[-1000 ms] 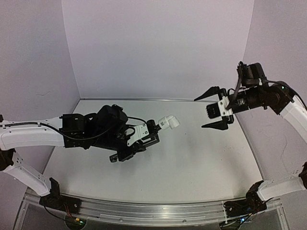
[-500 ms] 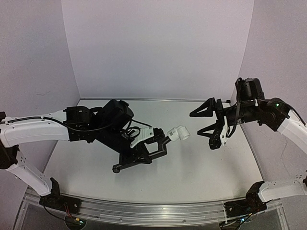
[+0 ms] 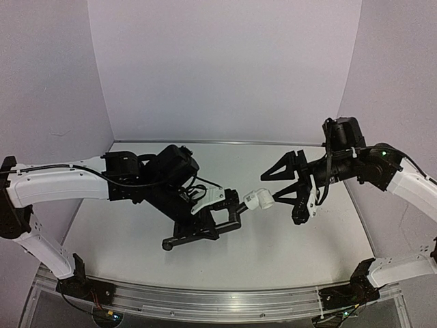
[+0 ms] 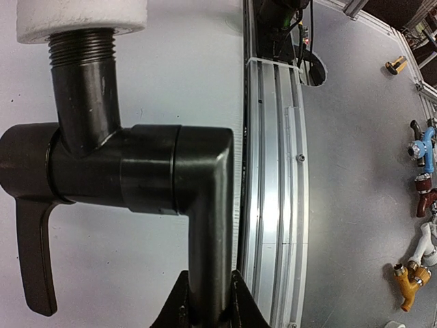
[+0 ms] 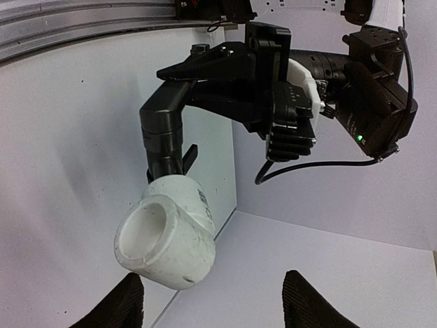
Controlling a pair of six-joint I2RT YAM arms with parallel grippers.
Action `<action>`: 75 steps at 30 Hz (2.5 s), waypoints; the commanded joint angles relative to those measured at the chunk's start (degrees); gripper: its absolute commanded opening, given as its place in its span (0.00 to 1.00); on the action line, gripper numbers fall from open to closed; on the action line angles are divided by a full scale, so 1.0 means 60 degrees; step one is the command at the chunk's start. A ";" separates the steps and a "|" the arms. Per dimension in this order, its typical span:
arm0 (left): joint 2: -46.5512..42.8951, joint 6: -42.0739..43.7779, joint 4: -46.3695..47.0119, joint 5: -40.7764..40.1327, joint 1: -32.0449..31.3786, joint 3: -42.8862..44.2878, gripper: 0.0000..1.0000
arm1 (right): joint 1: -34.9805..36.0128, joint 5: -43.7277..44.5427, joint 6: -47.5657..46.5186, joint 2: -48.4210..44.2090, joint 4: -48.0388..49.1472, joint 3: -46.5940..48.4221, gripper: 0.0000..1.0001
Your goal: Install the water faucets
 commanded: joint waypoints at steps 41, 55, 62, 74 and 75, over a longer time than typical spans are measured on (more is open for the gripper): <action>-0.0021 0.1726 0.1900 -0.3952 -0.0658 0.0291 0.00 | 0.0640 0.0408 0.5720 0.1473 -0.0495 0.1677 0.31; -0.0220 0.2145 0.2480 -0.5308 -0.1023 -0.0228 0.00 | 0.0639 0.1557 1.0609 0.2161 -0.0437 0.2453 0.43; -0.0294 0.2191 0.2544 -0.5559 -0.1121 -0.0336 0.00 | 0.0647 0.2313 1.0891 0.2235 -0.0440 0.2369 0.45; -0.0633 0.2154 0.2614 -0.5539 -0.1190 -0.0491 0.00 | 0.0498 0.3220 1.0261 0.2117 -0.0469 0.1807 0.47; -0.0645 0.2152 0.2633 -0.5485 -0.1190 -0.0496 0.00 | 0.0443 0.3233 1.0186 0.2117 -0.0469 0.1752 0.47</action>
